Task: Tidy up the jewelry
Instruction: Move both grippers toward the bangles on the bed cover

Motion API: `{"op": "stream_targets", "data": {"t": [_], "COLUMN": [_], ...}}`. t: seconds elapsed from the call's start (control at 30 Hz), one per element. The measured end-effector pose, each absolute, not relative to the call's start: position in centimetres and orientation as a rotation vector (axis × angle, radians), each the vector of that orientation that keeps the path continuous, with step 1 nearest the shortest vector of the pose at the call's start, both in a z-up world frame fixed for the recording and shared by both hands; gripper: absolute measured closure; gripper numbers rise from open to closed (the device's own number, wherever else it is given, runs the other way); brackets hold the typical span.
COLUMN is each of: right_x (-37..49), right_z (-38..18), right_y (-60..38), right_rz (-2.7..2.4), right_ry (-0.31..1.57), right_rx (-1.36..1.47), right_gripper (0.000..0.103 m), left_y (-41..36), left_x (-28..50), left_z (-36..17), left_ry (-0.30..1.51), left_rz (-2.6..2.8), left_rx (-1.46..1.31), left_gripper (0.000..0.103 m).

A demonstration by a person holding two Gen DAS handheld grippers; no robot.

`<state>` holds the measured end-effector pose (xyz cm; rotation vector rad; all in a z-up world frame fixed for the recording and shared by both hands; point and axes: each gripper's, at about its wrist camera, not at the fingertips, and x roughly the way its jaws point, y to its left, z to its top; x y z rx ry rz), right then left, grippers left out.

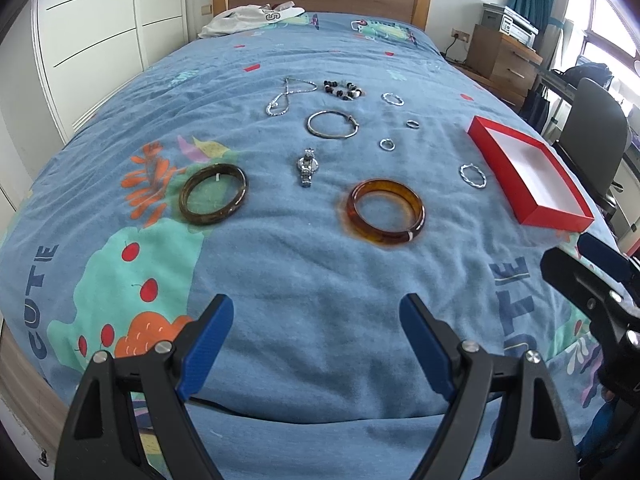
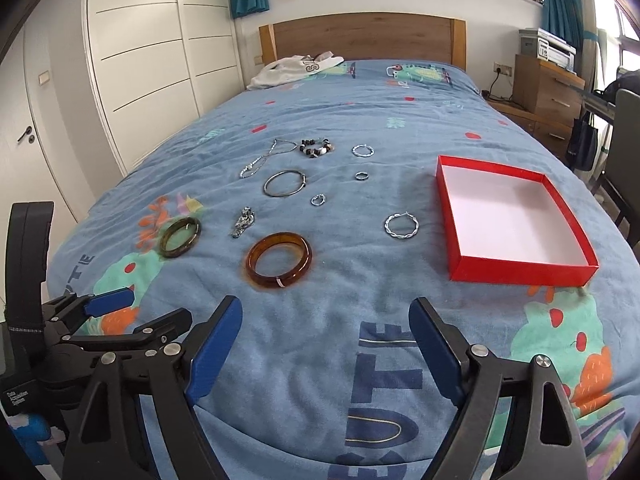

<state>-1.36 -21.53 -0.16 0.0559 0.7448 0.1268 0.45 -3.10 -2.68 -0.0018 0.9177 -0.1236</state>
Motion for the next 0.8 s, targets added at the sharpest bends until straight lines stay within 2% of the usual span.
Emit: {"op": "stream_targets", "data": {"t": [0.53,0.8], "right_x": [-0.88,-0.85], "right_z": [-0.44,-0.36], "right_y": [-21.6,-21.76], "right_rz": [0.096,0.092], "right_ry": [0.755,0.749], "right_rx": [0.037,0.039], "right_gripper": [0.018,0.013], "left_y": [-2.98,-3.09], "left_x": [1.13,1.13], "left_z": [-3.24,-3.35], "left_ry": [0.927,0.934], "left_rz": [-0.125,-0.118], "left_rx": [0.004,0.006], "left_gripper": [0.018,0.018]}}
